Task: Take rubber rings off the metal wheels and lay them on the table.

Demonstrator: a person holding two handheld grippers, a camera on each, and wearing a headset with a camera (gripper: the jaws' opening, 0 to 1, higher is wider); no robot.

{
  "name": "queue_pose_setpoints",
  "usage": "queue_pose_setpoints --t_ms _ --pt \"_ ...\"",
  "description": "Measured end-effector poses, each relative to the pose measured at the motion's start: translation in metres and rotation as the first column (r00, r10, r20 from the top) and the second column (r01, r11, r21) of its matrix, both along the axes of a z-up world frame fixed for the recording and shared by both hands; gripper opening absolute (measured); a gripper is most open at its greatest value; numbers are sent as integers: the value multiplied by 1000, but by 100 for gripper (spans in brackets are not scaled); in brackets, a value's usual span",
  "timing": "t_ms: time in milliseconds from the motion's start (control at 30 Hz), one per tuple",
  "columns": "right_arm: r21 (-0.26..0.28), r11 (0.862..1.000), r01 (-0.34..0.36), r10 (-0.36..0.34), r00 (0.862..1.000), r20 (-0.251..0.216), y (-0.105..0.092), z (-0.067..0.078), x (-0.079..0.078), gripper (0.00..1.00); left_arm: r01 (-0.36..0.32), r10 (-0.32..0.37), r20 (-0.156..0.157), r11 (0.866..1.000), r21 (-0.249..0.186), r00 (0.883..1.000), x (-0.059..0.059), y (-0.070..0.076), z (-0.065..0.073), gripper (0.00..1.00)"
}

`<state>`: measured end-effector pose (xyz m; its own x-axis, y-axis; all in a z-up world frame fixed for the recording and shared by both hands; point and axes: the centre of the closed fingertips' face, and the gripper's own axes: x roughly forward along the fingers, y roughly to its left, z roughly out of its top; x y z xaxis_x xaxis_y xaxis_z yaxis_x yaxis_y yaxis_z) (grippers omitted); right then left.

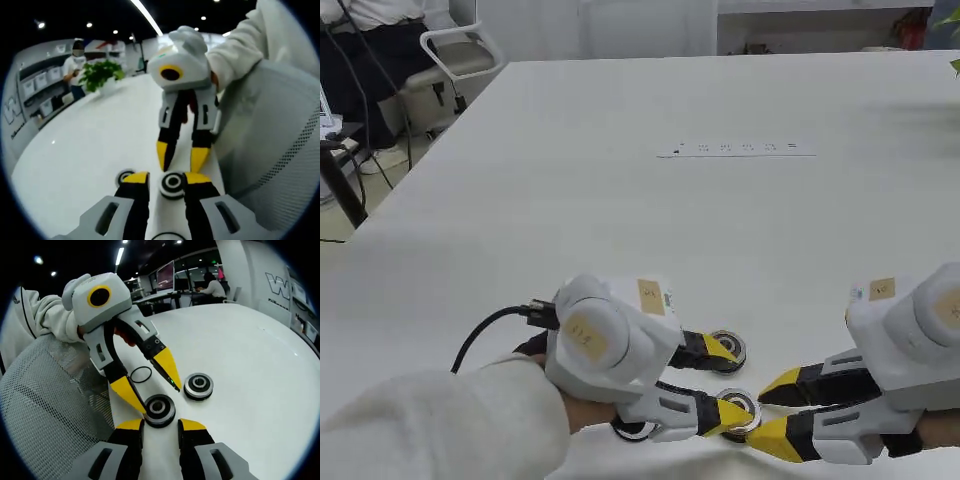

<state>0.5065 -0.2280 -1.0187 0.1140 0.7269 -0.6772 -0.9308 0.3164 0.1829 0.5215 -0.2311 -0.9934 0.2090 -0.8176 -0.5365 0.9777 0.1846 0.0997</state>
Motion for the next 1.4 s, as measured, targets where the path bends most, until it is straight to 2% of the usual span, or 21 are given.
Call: queue_pose_setpoints --t_ms 100,133,167,233,367,500,633,833,1100,1167,1267,1400 --pt "-14 1000 -26 27 1000 15 2 -2 -2 21 11 -10 -24 1000 13 1000 -4 1 -6 23" --pt "-32 999 -38 39 998 38 1 -3 -1 20 8 -9 -47 1000 -21 999 -6 -3 -3 20" --pt "-39 998 -43 45 998 52 1 -3 0 19 8 -9 -65 1000 -11 998 -7 -1 -4 18" --pt "-42 998 -44 46 997 58 0 -3 0 17 12 -11 -49 1000 1 999 -6 0 -6 16" --pt "-42 999 -34 35 999 41 -2 -4 1 15 8 -8 -52 1000 -11 999 -8 1 -2 16" --pt "-55 998 -43 45 998 44 -3 -4 0 12 6 -6 -59 1000 -15 998 -8 2 -3 15" --pt "-73 996 -41 45 998 53 -6 -5 3 1 -5 4 -65 1000 -18 998 -8 3 -2 15" --pt "-83 996 -41 46 997 58 -5 -5 3 0 -13 12 -70 1000 -20 997 -7 2 -4 15" --pt "-62 998 31 -33 999 -17 -7 -5 6 0 -15 14 -65 1000 -19 998 -6 1 -5 15" --pt "-66 996 55 -58 997 -49 -8 -4 7 0 -13 12 -66 1000 -20 998 -6 1 -5 15" --pt "-60 996 72 -75 996 -56 -9 -3 7 0 -14 13 -61 1000 -18 998 -6 1 -5 15" --pt "-39 991 126 -130 986 -102 -11 -1 9 0 -13 12 -65 1000 -18 998 -6 1 -6 15"
